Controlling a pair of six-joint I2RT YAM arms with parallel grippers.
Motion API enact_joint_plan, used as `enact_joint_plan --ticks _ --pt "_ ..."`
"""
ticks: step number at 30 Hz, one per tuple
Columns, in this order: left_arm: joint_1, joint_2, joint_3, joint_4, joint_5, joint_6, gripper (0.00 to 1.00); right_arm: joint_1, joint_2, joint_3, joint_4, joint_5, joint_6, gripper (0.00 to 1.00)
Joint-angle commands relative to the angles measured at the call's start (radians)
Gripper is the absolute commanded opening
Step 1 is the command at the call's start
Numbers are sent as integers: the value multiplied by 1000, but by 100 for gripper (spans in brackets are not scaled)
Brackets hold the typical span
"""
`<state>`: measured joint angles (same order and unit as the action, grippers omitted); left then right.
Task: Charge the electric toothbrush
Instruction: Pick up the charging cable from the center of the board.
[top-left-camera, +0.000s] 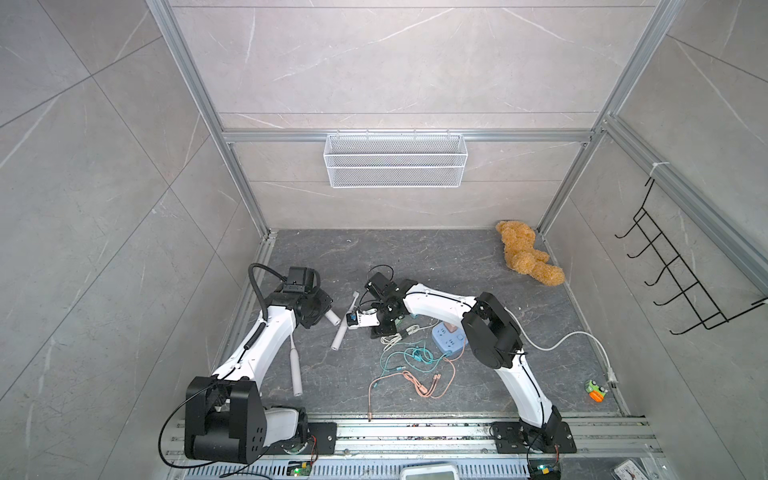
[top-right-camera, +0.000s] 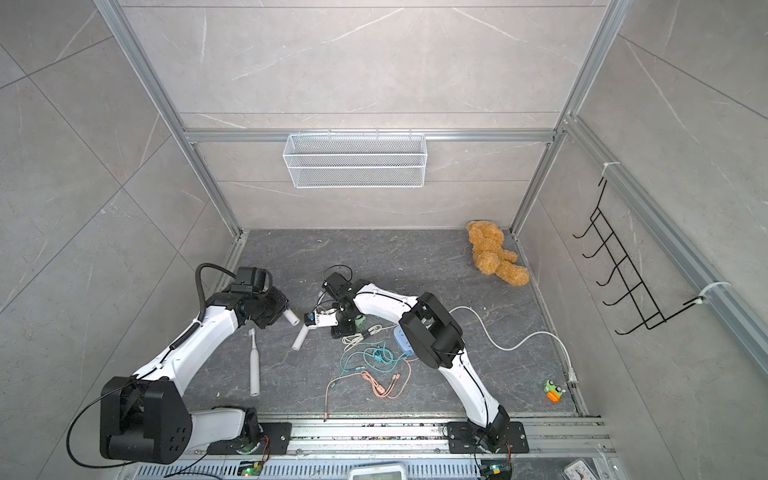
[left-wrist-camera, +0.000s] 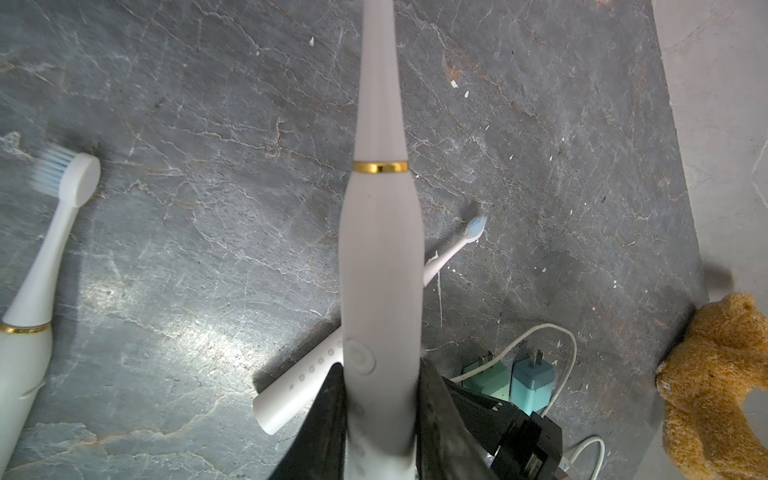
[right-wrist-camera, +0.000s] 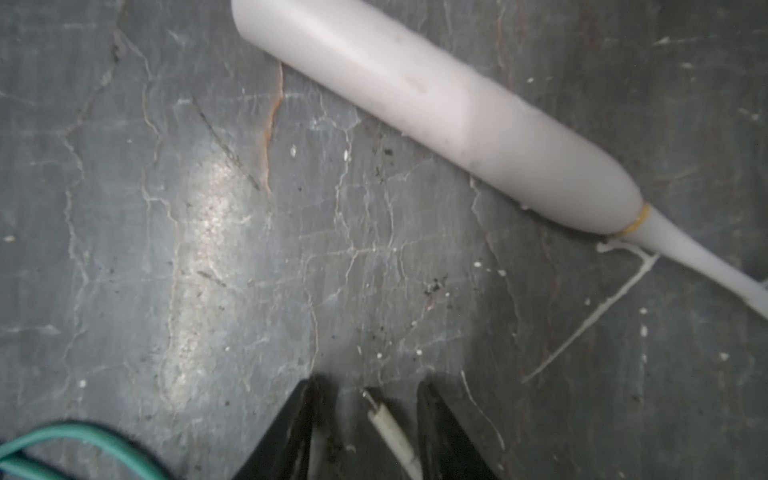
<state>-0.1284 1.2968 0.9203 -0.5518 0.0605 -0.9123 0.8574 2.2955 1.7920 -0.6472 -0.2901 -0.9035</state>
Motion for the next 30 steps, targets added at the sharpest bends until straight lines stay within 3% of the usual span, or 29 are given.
enact_joint_plan --ticks 1,16,30 --pt "7 -27 5 7 -6 23 0 -4 27 19 -32 65 -44 42" --pt "8 -44 -1 2 -19 27 0 -34 109 146 -164 134 -92 35" --pt "9 -38 -2 7 -18 26 0 -36 131 174 -179 61 -78 26"
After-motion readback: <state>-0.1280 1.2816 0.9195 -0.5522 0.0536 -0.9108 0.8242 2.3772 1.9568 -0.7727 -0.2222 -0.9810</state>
